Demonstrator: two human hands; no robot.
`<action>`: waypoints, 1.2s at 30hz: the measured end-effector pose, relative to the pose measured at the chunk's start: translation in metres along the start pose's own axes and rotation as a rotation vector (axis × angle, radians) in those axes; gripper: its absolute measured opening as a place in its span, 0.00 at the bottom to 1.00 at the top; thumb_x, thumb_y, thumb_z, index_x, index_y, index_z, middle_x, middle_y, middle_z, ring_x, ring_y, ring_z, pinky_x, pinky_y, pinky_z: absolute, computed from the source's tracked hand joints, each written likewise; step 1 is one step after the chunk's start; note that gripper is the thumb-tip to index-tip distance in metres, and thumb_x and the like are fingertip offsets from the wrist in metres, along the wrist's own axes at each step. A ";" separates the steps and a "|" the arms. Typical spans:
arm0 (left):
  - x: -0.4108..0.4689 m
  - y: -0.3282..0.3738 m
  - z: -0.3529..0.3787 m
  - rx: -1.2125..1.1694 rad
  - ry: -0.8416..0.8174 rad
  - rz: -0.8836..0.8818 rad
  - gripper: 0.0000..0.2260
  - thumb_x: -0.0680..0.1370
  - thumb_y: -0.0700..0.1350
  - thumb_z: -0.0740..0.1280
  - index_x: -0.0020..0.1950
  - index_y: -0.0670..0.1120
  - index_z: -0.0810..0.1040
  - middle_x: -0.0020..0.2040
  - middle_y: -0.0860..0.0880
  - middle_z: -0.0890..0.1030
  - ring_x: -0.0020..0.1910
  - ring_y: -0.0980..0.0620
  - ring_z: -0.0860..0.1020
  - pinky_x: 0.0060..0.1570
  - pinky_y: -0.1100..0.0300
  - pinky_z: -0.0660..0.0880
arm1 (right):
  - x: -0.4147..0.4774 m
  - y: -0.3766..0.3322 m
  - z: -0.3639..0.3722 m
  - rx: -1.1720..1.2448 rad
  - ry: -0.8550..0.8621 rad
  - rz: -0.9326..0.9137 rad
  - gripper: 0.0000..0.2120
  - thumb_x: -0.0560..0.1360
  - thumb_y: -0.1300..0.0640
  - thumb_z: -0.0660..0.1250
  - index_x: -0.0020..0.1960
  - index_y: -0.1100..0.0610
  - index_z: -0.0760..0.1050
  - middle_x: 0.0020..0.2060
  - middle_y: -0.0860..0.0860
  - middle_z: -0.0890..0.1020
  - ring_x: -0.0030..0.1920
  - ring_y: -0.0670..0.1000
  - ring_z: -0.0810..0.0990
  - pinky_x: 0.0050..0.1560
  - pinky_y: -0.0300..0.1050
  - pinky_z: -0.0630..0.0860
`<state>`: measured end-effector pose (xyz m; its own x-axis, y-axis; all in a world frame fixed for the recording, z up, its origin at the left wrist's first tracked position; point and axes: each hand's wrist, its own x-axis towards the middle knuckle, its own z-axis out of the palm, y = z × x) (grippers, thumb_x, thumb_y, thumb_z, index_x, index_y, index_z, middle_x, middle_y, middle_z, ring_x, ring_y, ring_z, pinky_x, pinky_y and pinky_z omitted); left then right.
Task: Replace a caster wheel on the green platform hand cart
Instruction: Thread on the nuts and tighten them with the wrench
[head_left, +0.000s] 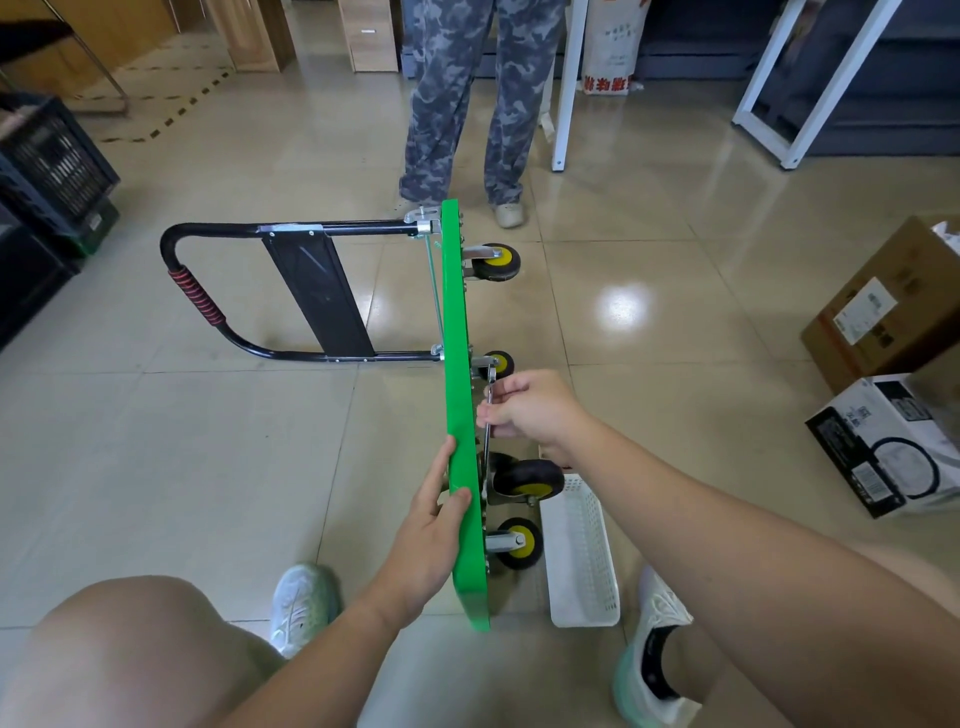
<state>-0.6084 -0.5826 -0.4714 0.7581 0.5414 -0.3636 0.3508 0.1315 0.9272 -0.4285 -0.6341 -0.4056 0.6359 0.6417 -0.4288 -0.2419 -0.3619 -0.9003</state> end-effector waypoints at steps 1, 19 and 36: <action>0.000 0.000 0.000 0.000 0.000 0.001 0.25 0.86 0.48 0.57 0.70 0.81 0.61 0.59 0.62 0.79 0.60 0.48 0.80 0.67 0.47 0.75 | -0.003 0.000 -0.003 0.022 0.008 -0.017 0.09 0.72 0.70 0.74 0.47 0.59 0.80 0.43 0.55 0.86 0.47 0.54 0.87 0.54 0.53 0.83; -0.009 0.010 0.003 0.016 0.014 0.005 0.25 0.86 0.49 0.57 0.69 0.83 0.60 0.74 0.58 0.73 0.66 0.53 0.78 0.70 0.48 0.73 | -0.115 0.052 0.004 0.058 0.092 -0.376 0.15 0.66 0.78 0.74 0.45 0.61 0.79 0.40 0.51 0.87 0.44 0.46 0.86 0.47 0.35 0.80; -0.007 0.006 0.003 0.036 0.019 0.003 0.26 0.86 0.49 0.57 0.67 0.83 0.61 0.64 0.58 0.79 0.60 0.49 0.81 0.66 0.46 0.75 | -0.055 0.026 0.011 -0.135 0.127 -0.353 0.17 0.71 0.66 0.75 0.46 0.43 0.79 0.43 0.44 0.86 0.47 0.44 0.85 0.56 0.48 0.82</action>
<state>-0.6098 -0.5880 -0.4638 0.7486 0.5574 -0.3590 0.3686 0.1002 0.9242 -0.4780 -0.6710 -0.4058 0.7501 0.6572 -0.0743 0.1009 -0.2248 -0.9692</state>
